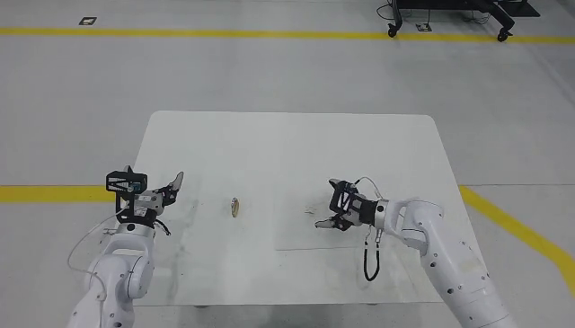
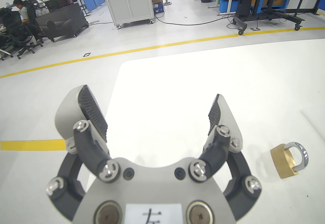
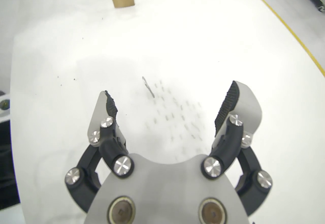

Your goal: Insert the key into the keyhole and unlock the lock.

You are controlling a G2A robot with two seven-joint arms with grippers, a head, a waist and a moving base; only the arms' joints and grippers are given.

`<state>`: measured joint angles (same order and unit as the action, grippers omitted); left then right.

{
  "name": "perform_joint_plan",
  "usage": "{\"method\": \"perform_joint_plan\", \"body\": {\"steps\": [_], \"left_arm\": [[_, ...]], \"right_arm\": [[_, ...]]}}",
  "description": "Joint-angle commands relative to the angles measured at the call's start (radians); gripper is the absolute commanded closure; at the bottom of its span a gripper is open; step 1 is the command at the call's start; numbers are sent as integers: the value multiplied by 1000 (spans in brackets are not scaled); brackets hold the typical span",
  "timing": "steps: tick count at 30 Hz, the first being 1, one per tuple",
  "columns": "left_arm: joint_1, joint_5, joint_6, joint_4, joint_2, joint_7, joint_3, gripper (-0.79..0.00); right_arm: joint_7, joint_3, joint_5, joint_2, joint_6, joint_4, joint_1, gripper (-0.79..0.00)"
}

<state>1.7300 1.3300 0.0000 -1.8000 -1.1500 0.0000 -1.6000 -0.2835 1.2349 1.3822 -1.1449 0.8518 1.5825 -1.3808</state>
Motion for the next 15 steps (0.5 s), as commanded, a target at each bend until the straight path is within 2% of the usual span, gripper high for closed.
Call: {"method": "perform_joint_plan", "body": {"steps": [1, 2, 3, 5, 12, 13, 15], "left_arm": [[0, 0, 0, 0, 0, 0, 0, -785], [0, 0, 0, 0, 0, 0, 0, -785], [0, 0, 0, 0, 0, 0, 0, -785], [0, 0, 0, 0, 0, 0, 0, -785], [0, 0, 0, 0, 0, 0, 0, -785], [0, 0, 0, 0, 0, 0, 0, -785], [0, 0, 0, 0, 0, 0, 0, -785]], "right_arm": [[-14, -20, 18, 0, 7, 3, 8, -511], [-20, -28, 26, 0, 9, 2, 12, -511], [-29, -40, 35, 0, 16, 1, 19, -366], [-44, -58, 52, -1, 19, -3, 34, -376], [-58, -113, 86, -4, 18, -3, 67, -329], [-59, -119, 87, -5, 20, -4, 71, -225], [-66, -129, 84, -6, 19, -10, 81, -182]]}}
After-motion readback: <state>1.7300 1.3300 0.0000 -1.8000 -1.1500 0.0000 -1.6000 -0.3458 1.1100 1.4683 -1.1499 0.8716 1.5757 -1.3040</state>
